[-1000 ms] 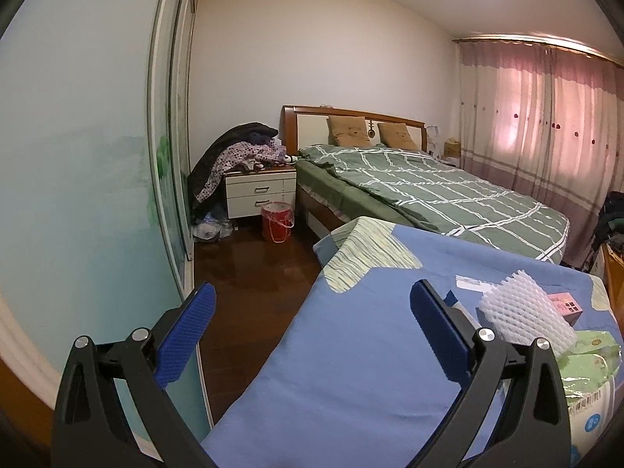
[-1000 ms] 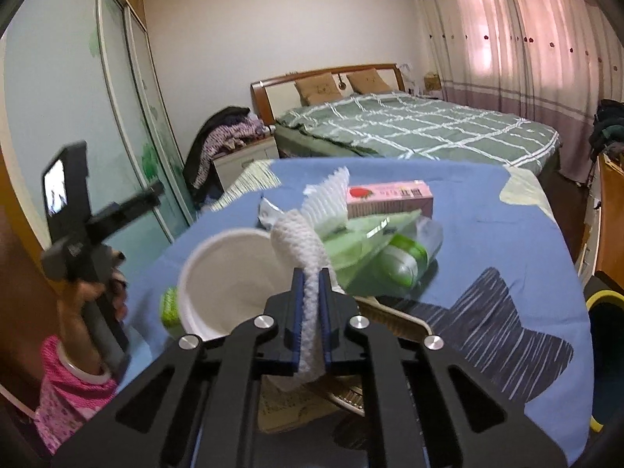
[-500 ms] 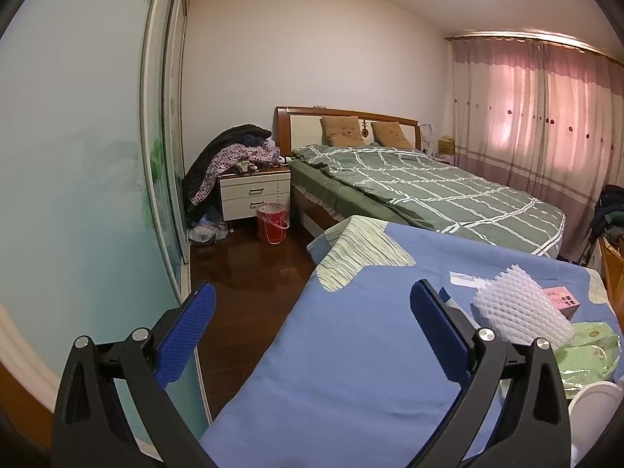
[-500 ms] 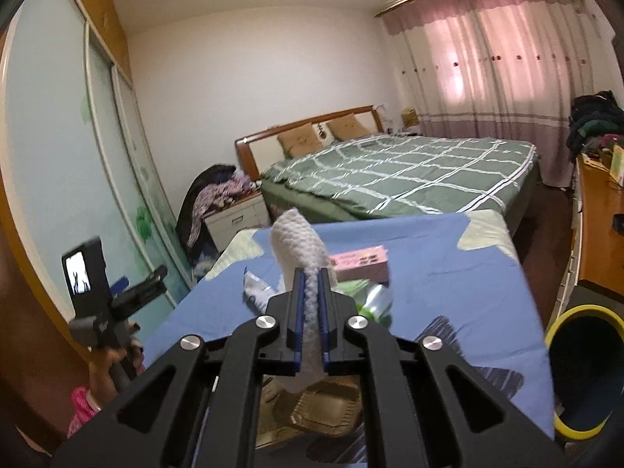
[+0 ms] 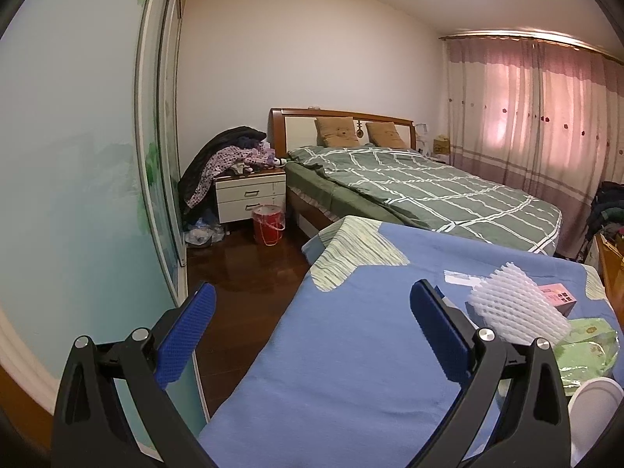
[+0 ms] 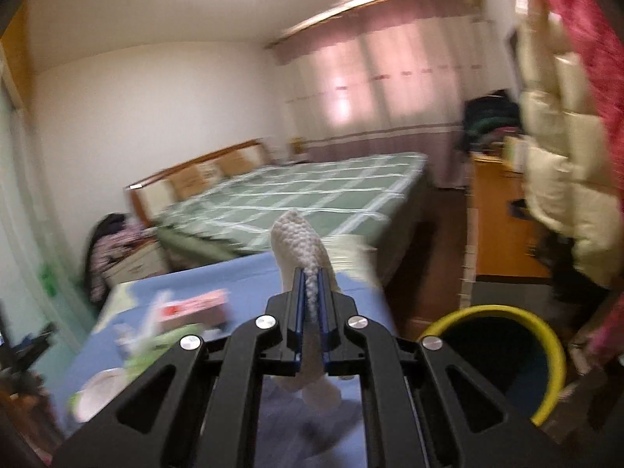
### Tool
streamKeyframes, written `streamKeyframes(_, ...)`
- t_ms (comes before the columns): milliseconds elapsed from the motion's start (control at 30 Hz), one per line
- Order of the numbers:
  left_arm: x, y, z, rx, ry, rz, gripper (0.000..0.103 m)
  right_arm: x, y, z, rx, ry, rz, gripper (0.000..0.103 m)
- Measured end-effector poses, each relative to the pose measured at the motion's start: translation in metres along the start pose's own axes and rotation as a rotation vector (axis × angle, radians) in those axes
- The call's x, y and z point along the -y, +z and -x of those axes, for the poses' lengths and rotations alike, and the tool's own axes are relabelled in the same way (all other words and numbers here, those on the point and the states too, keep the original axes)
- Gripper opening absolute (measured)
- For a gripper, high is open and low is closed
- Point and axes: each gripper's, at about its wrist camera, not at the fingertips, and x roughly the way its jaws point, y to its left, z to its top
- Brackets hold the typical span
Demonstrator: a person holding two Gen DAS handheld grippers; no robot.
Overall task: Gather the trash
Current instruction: 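Carry the tissue to the yellow bin and open the right gripper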
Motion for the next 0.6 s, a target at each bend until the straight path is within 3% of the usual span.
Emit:
streamKeyframes(267, 0.001, -0.001, -0.002, -0.01, -0.011, -0.003, 0.098, 0.07, -0.014, -0.035, -0.033, -0.334, -0.085, 0.007)
streamKeyframes(600, 0.004, -0.002, -0.004, -0.02, -0.023, -0.017, 0.098, 0.106, -0.03, -0.057, -0.094, -0.522, -0.135, 0.008)
